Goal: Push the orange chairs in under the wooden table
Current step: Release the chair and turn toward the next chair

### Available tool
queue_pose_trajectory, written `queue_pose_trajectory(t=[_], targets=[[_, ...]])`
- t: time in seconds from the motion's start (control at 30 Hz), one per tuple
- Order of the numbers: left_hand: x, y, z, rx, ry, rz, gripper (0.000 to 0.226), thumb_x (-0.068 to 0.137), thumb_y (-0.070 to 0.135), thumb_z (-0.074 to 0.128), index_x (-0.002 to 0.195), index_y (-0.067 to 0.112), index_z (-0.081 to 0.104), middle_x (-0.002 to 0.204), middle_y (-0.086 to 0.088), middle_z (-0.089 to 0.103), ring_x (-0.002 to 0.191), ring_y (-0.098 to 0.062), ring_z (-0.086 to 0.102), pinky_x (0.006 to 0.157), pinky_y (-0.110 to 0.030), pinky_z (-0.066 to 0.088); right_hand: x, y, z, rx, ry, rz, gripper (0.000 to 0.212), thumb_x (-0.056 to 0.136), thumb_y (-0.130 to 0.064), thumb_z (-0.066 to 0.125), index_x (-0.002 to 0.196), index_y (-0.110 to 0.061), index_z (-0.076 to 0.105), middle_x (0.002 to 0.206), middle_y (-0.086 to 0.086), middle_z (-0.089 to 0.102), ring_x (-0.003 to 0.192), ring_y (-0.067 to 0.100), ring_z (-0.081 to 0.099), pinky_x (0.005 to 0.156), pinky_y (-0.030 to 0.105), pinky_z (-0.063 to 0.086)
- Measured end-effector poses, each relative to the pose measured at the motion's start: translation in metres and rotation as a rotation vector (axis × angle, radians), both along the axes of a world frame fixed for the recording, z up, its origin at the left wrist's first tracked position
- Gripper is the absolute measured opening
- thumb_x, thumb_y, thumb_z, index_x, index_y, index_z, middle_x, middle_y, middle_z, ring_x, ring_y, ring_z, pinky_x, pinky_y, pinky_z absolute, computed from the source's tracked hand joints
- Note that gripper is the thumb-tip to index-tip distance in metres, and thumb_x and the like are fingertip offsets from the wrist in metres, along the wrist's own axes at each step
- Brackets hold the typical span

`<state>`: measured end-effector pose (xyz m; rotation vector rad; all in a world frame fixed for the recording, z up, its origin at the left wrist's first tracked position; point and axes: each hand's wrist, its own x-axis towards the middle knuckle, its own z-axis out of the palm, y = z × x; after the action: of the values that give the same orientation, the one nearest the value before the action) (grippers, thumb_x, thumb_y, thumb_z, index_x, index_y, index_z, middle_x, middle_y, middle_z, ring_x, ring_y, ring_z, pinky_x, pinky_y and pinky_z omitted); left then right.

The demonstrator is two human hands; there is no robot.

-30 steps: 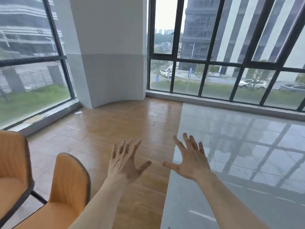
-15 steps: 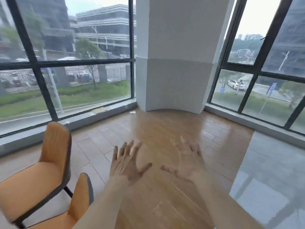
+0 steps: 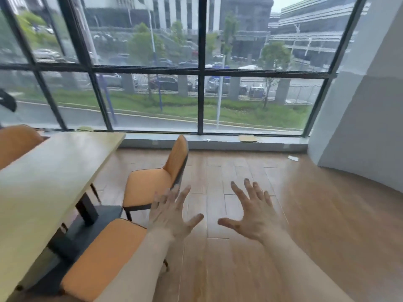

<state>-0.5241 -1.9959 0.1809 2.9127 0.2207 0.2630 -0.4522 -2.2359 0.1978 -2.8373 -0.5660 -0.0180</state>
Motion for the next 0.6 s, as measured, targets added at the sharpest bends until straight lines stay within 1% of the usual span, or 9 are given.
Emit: queue_pose_trajectory(t=[0.03,0.13,0.23,0.33,0.4,0.47,0.53,0.6], targets=[[0.000,-0.001,-0.001,-0.004,0.002,0.059,0.087,0.082,0.085,0.029,0.152,0.044,-0.003,0.163,0.001,0.018,0.150,-0.025,0.005,0.121,-0.050,-0.009,0.014,0.005,0.000,0.000,0.008,0.058,0.118,0.068,-0.096,0.049,0.158,-0.047,-0.010,0.171,0.000,-0.015,0.155,0.025,-0.018,0.126,0.051,-0.006],[-0.017,0.013,-0.014,-0.005,0.064,0.235,0.090,0.081,0.088,0.021,0.154,0.043,-0.006,0.165,0.006,0.006,0.150,-0.021,-0.005,0.121,-0.051,-0.008,0.037,0.039,-0.009,-0.034,0.024,0.255,0.120,0.067,-0.095,0.054,0.158,-0.046,-0.008,0.171,0.000,-0.013,0.156,0.026,-0.015,0.127,0.052,-0.003],[-0.030,0.032,-0.031,-0.022,0.086,0.381,0.091,0.082,0.088,0.021,0.154,0.042,-0.008,0.166,0.006,0.000,0.151,-0.021,-0.008,0.121,-0.051,-0.009,0.056,0.082,-0.025,-0.047,0.025,0.420,0.121,0.068,-0.091,0.060,0.159,-0.045,-0.006,0.171,0.001,-0.012,0.156,0.027,-0.013,0.127,0.052,-0.001],[-0.045,0.054,-0.052,-0.030,0.093,0.508,0.095,0.078,0.090,0.017,0.156,0.039,-0.001,0.167,0.002,0.003,0.151,-0.022,-0.004,0.121,-0.050,-0.009,0.061,0.125,-0.041,-0.085,0.016,0.559,0.121,0.070,-0.086,0.066,0.159,-0.045,-0.005,0.172,0.002,-0.011,0.157,0.027,-0.012,0.127,0.053,0.000],[-0.055,0.069,-0.074,-0.067,0.090,0.608,0.096,0.076,0.091,0.016,0.156,0.038,0.004,0.167,0.002,0.004,0.151,-0.022,-0.003,0.121,-0.051,-0.007,0.062,0.152,-0.060,-0.131,0.041,0.657,0.121,0.071,-0.084,0.067,0.159,-0.044,-0.007,0.172,0.002,-0.011,0.157,0.027,-0.012,0.127,0.052,0.000],[-0.062,0.076,-0.094,-0.119,0.082,0.675,0.094,0.076,0.091,0.019,0.154,0.043,0.001,0.167,0.003,0.005,0.152,-0.022,-0.002,0.122,-0.051,-0.006,0.066,0.169,-0.078,-0.194,0.053,0.735,0.123,0.071,-0.083,0.067,0.158,-0.044,-0.010,0.171,0.003,-0.013,0.156,0.028,-0.013,0.127,0.052,0.000],[-0.073,0.077,-0.118,-0.173,0.116,0.755,0.093,0.076,0.091,0.022,0.153,0.046,-0.004,0.167,0.003,0.005,0.152,-0.022,-0.001,0.122,-0.050,-0.006,0.069,0.188,-0.096,-0.263,0.079,0.823,0.124,0.070,-0.084,0.068,0.157,-0.045,-0.012,0.171,0.002,-0.013,0.156,0.028,-0.013,0.127,0.051,0.000],[-0.078,0.080,-0.138,-0.197,0.148,0.817,0.095,0.076,0.092,0.026,0.152,0.047,-0.007,0.167,0.003,0.005,0.152,-0.022,-0.001,0.122,-0.049,-0.006,0.074,0.204,-0.114,-0.263,0.093,0.875,0.124,0.069,-0.083,0.069,0.156,-0.045,-0.011,0.171,0.002,-0.009,0.157,0.028,-0.010,0.127,0.051,0.002]])
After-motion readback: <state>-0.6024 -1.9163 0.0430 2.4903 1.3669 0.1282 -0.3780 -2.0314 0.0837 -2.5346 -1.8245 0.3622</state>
